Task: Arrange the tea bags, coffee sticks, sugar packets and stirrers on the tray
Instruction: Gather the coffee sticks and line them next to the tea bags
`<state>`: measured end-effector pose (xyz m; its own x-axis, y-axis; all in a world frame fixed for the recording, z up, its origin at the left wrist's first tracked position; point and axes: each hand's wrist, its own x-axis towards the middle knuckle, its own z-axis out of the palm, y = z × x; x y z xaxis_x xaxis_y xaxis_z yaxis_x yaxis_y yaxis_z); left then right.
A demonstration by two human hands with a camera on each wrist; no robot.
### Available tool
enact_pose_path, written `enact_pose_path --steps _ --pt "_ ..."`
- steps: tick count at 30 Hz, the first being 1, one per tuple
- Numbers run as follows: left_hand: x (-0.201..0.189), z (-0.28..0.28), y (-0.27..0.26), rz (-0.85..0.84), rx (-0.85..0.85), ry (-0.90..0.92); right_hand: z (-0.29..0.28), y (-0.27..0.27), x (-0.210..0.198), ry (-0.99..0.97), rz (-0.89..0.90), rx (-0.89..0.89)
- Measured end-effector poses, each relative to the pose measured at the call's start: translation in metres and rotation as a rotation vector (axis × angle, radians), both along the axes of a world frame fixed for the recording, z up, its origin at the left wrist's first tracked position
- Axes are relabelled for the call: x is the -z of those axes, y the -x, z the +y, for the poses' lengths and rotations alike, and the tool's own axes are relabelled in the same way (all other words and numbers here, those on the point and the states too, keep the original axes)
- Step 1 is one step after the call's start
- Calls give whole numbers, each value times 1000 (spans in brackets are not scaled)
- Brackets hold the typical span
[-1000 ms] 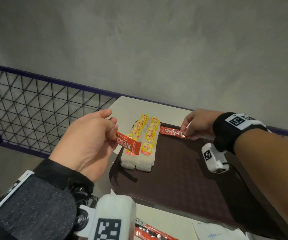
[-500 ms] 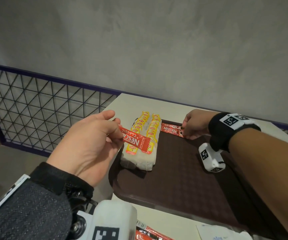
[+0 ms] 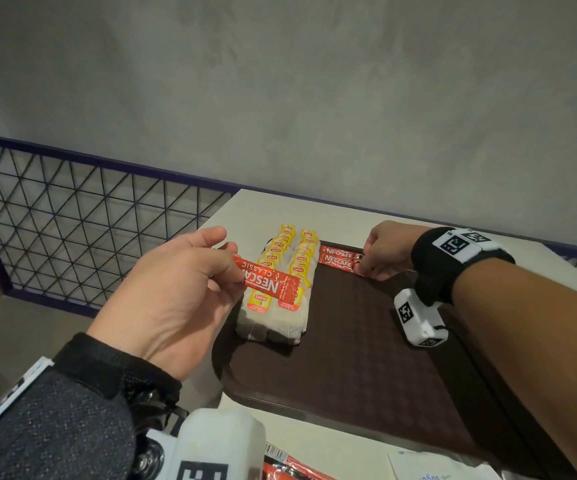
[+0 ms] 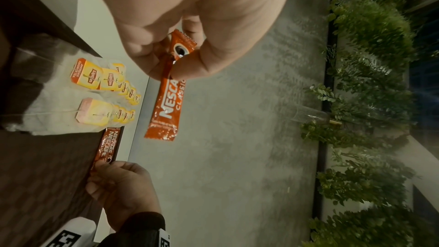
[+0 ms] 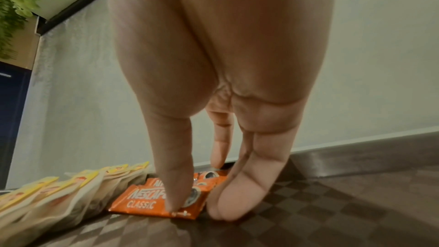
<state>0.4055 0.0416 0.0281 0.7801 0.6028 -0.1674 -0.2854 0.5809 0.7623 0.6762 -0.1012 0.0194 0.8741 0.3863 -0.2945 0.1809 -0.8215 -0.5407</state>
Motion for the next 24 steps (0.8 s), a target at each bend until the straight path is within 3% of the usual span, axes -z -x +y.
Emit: enact_pose_path --steps 15,20,24 --pt "4 2 -1 -31 27 -19 3 1 -1 17 -32 32" --pt "3 0 0 -49 53 -51 -3 19 -23 46 -98 -15" --pt "-1 -6 4 -57 108 -77 -4 65 -55 -219 -35 -181"
